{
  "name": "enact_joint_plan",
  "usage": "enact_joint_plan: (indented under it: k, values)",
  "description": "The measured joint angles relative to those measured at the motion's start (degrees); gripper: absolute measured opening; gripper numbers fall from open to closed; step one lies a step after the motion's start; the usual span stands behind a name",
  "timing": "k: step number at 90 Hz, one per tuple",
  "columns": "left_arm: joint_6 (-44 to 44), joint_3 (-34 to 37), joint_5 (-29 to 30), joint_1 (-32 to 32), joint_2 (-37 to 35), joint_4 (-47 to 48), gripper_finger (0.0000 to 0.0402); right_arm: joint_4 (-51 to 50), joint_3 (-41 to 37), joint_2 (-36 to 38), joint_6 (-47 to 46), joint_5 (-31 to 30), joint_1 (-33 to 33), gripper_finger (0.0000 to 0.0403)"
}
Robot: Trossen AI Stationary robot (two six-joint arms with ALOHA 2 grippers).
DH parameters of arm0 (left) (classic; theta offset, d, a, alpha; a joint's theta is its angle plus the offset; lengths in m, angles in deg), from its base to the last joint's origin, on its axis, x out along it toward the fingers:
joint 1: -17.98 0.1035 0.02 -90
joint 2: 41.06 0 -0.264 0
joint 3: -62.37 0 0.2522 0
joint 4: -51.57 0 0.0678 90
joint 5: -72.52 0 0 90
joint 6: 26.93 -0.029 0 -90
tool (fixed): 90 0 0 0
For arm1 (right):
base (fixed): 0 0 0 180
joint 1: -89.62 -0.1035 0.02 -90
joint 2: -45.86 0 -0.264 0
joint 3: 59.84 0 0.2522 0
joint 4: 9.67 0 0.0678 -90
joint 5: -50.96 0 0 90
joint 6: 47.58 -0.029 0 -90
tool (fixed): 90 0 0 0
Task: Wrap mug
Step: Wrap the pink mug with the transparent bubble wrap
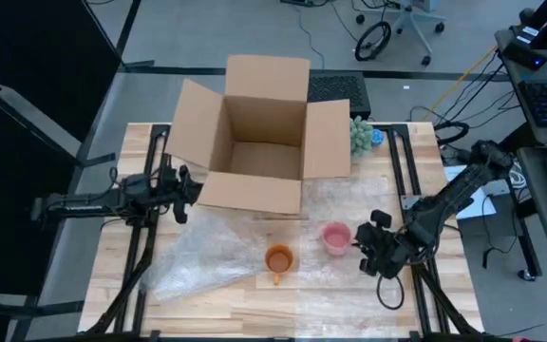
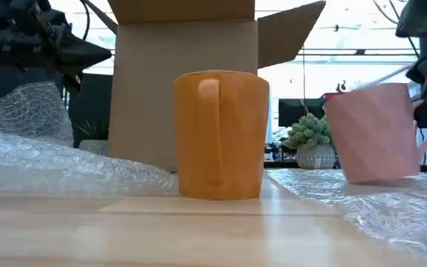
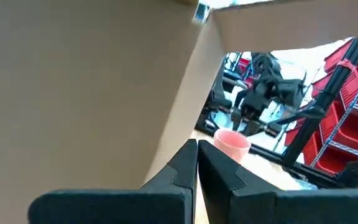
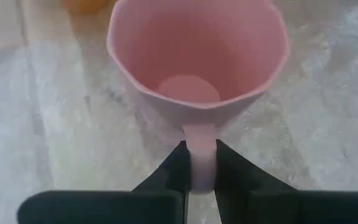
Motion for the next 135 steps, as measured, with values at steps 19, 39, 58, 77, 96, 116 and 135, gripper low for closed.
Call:
enact_joint_plan:
  k: [19, 39, 58, 77, 96, 116, 135]
  values:
    - [-0.5, 0.0, 0.1, 0.0, 0.0, -0.4, 0.0000, 0.0, -0.9, 0.0, -1.6, 1.3, -1.3, 0.0066]
    - [-0.4, 0.0, 0.1, 0.0, 0.0, -0.4, 0.0000, -5.3, 1.4, 1.5, -2.8, 9.2, -1.3, 0.0152]
    - [-0.3, 0.0, 0.1, 0.0, 0.0, -0.4, 0.0000, -7.4, 9.6, 6.3, -6.7, 15.8, -1.7, 0.0210]
    - [1.0, 0.0, 0.0, 0.0, 0.0, -0.3, 0.0000, 18.2, 11.4, 3.3, 0.1, 12.7, -4.9, 0.0216]
    - [1.2, 0.0, 0.0, 0.0, 0.0, -0.3, 0.0000, 33.8, 14.5, -9.4, 10.3, 13.5, -5.0, 0.0198]
    - [1.1, 0.0, 0.0, 0.0, 0.0, -0.9, 0.0000, 11.6, 31.7, -20.6, 12.8, 14.5, -4.8, 0.0177]
    - [1.7, 0.0, -0.1, 0.0, 0.0, -0.9, 0.0000, -9.7, 49.6, -32.6, 13.8, 13.3, -5.8, 0.0155]
